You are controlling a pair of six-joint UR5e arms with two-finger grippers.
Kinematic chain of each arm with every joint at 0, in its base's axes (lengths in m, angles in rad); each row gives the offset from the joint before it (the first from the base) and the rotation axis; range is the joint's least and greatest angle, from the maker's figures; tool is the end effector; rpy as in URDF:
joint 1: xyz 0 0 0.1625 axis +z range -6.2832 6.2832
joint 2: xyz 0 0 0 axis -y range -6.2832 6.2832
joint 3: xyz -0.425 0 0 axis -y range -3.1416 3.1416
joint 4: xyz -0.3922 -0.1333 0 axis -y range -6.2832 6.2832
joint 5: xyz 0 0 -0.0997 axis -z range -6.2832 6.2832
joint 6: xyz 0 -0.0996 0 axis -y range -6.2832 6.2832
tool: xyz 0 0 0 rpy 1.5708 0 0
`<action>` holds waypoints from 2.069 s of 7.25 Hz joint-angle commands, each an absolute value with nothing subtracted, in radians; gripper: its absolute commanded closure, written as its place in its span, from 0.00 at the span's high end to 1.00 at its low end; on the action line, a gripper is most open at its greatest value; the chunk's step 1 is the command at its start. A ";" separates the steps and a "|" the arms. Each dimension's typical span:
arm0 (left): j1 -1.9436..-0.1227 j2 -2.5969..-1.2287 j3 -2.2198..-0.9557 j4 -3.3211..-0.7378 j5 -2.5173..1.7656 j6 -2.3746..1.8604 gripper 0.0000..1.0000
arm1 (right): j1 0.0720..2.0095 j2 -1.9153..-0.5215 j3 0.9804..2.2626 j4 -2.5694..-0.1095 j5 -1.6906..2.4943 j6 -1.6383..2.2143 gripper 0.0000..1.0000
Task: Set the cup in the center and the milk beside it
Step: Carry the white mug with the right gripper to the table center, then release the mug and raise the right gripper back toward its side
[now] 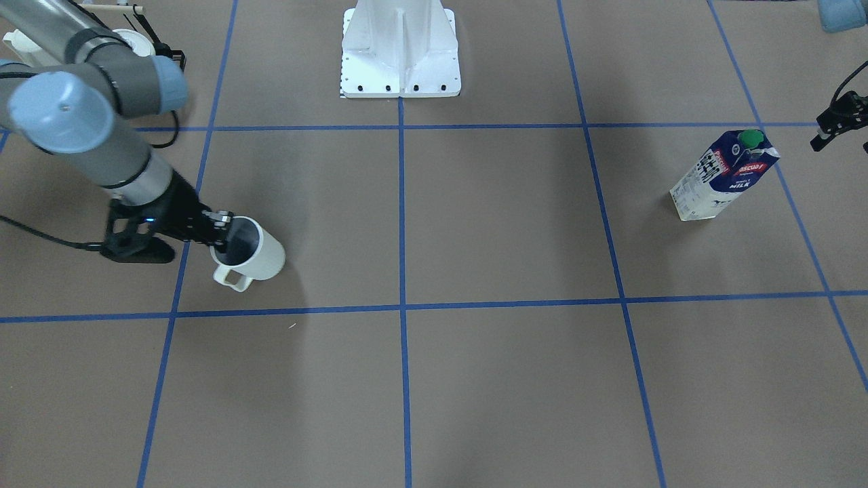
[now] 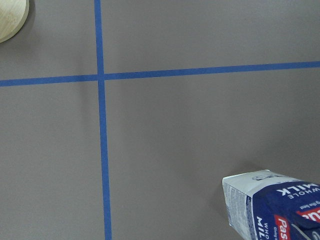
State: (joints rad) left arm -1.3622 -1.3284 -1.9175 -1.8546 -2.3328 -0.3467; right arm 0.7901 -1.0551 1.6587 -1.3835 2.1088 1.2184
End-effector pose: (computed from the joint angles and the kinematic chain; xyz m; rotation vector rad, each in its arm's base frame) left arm 0.0213 -0.4121 0.5632 0.1486 0.8238 0.0179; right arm -0.4084 -0.5292 0.2989 -0.0115 -0.9240 0.1935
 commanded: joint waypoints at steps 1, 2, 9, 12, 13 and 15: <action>-1.361 -1.338 -1.913 -1.855 -2.332 -0.347 0.98 | 0.716 -0.760 1.429 -1.436 2.049 1.368 0.00; -1.361 -1.339 -1.913 -1.855 -2.332 -0.347 0.98 | 0.710 -0.734 1.380 -1.427 2.013 1.368 0.00; -1.315 -1.360 -1.963 -1.852 -2.324 -0.572 0.98 | 0.687 -0.646 1.264 -1.354 1.983 1.362 1.00; -1.174 -1.362 -2.103 -1.775 -2.249 -0.732 0.98 | 0.828 -0.913 1.592 -1.411 2.147 1.315 1.00; -1.170 -1.359 -2.112 -1.760 -2.246 -0.730 0.98 | 0.853 -0.998 1.680 -1.419 2.152 1.227 1.00; -1.115 -1.338 -2.102 -1.763 -2.211 -0.730 0.98 | 0.916 -1.139 1.756 -1.417 2.194 1.191 1.00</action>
